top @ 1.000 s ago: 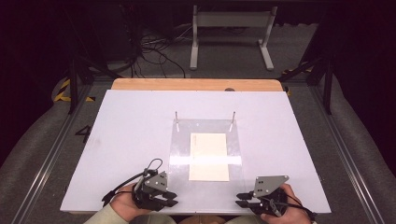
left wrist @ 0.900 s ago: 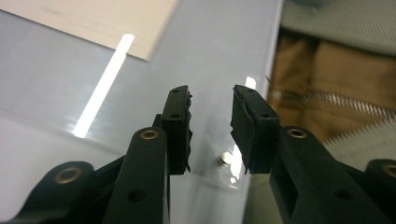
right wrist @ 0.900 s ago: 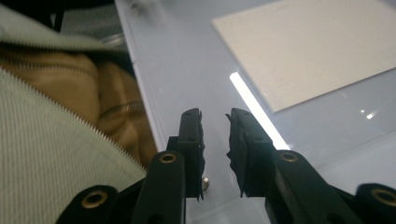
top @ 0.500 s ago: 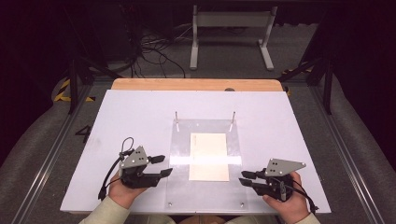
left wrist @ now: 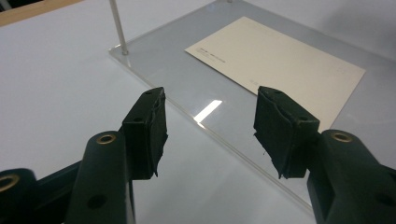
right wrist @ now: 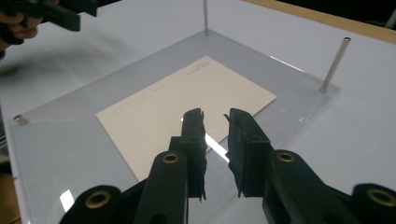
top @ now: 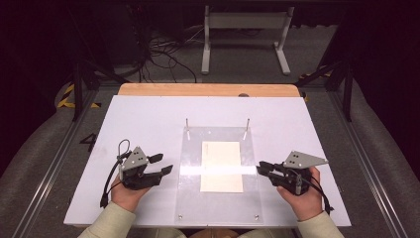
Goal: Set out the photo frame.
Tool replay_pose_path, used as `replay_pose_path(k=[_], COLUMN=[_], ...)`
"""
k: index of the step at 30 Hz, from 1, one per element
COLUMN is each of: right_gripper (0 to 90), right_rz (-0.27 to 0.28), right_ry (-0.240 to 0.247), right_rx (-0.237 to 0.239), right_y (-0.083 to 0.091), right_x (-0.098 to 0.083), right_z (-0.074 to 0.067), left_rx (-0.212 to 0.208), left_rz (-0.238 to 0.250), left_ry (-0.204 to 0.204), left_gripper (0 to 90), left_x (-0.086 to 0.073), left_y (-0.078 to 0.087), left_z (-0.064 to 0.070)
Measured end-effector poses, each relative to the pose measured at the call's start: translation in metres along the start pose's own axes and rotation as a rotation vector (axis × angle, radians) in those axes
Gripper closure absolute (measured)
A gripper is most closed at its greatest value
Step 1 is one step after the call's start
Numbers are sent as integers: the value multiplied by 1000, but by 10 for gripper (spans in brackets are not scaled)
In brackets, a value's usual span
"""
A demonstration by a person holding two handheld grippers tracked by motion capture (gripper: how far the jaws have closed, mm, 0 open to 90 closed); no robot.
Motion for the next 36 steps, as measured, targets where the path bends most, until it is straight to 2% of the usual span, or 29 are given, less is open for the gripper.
replay_pose_path(k=[2, 5, 9, 10, 14, 15, 16, 17, 19, 21, 26, 31, 36], right_gripper=[750, 726, 728, 726, 728, 728, 725, 725, 722, 752, 735, 746, 718], right_rz=[8, 28, 37, 36, 39, 39, 38, 38, 20, -8, -37, -33, -76], right_ry=[-18, -16, -10, -9, 16, 16, 3, 3, -31, -33, -37, -60, -65], right_rx=[-35, -74, -67, -69, -82, -82, -93, -93, -93, -107, -179, -209, -245], right_y=[-1, -6, -15, -16, -30, -30, -37, -37, -44, -55, -73, -85, -98], right_x=[6, 19, 31, 33, 48, 48, 53, 53, 55, 57, 59, 57, 51], right_z=[6, 14, 21, 22, 34, 34, 40, 40, 46, 55, 74, 87, 100], left_rx=[2, 0, -9, -13, -27, -28, -26, -28, -28, -30, -34, -38, -38], left_rz=[1, 3, 2, 3, 5, 7, 6, 3, 3, 1, -5, -4, -16], left_ry=[-1, -11, -24, -16, -29, -32, -33, -38, -38, -33, -34, -32, -41], left_gripper=[441, 440, 437, 437, 437, 437, 437, 437, 437, 438, 438, 437, 436], left_x=[-1, -2, -3, -4, -5, -5, -5, -5, -6, -6, -8, -8, -10], left_y=[1, 2, 2, 3, 5, 6, 6, 6, 5, 5, 4, 4, 3], left_z=[0, 1, 5, 8, 14, 15, 16, 16, 16, 16, 15, 15, 14])
Point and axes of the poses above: each handheld gripper's, and its own axes: y roughly backward along the jaws, x roughly out of its top, z roughly to its right, the point moved 7 cm from there along -y, roughly forward along the jaws, and after that the axes turned 7 degrees about z, right-handed, at the moved point
